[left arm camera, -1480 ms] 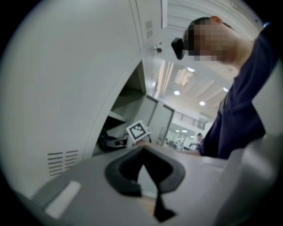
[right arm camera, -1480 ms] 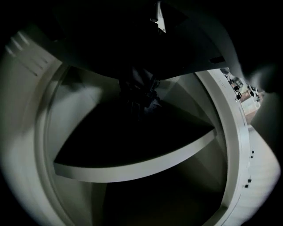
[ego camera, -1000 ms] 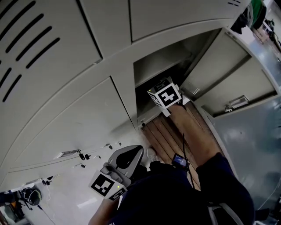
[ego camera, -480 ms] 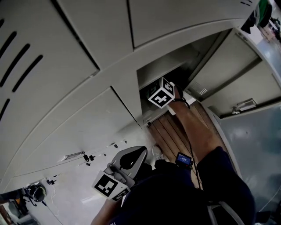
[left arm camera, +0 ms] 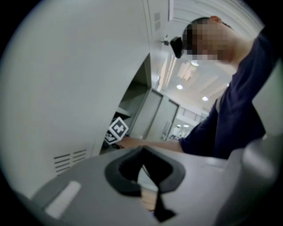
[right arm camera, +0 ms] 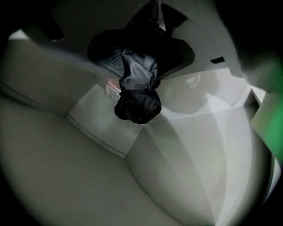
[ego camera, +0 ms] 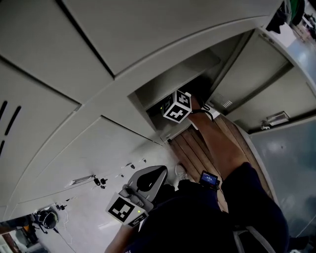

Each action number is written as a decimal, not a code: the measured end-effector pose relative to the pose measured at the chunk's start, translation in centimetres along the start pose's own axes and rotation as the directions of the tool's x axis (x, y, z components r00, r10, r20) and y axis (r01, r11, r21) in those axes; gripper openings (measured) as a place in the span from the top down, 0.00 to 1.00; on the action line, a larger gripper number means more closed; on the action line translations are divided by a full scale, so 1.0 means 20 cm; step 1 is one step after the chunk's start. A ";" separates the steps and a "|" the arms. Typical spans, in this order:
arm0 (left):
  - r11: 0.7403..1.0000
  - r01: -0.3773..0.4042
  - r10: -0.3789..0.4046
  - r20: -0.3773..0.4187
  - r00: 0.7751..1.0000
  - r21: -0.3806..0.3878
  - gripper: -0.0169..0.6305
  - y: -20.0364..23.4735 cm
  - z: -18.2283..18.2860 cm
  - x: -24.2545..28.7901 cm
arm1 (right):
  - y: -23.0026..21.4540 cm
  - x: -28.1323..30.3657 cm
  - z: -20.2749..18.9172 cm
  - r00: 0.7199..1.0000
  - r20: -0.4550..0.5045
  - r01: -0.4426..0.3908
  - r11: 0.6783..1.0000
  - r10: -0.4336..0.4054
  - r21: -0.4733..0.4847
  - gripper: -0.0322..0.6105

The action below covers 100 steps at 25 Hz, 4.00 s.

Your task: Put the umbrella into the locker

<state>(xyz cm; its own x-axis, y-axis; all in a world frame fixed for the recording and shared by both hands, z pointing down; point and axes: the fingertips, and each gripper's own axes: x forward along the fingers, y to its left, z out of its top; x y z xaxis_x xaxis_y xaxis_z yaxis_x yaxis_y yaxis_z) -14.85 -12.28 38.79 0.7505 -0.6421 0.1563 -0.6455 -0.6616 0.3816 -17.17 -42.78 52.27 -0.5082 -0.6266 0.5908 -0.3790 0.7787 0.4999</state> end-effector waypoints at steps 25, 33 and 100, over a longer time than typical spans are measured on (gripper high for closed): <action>0.997 0.038 -0.037 -0.023 0.999 0.060 0.97 -0.17 0.03 0.19 | 0.04 -0.68 -0.06 0.974 0.217 0.010 0.965 -0.069 0.261 0.53; 0.995 0.012 -0.010 -0.016 1.000 0.103 0.97 -0.18 0.08 0.24 | 0.04 -1.07 -0.12 0.902 0.420 -0.170 0.818 -0.096 0.550 0.61; 0.991 0.002 -0.007 0.038 0.999 0.137 0.97 -0.11 0.23 0.23 | 0.26 -1.38 0.09 0.831 0.555 -0.403 0.725 0.034 0.559 0.94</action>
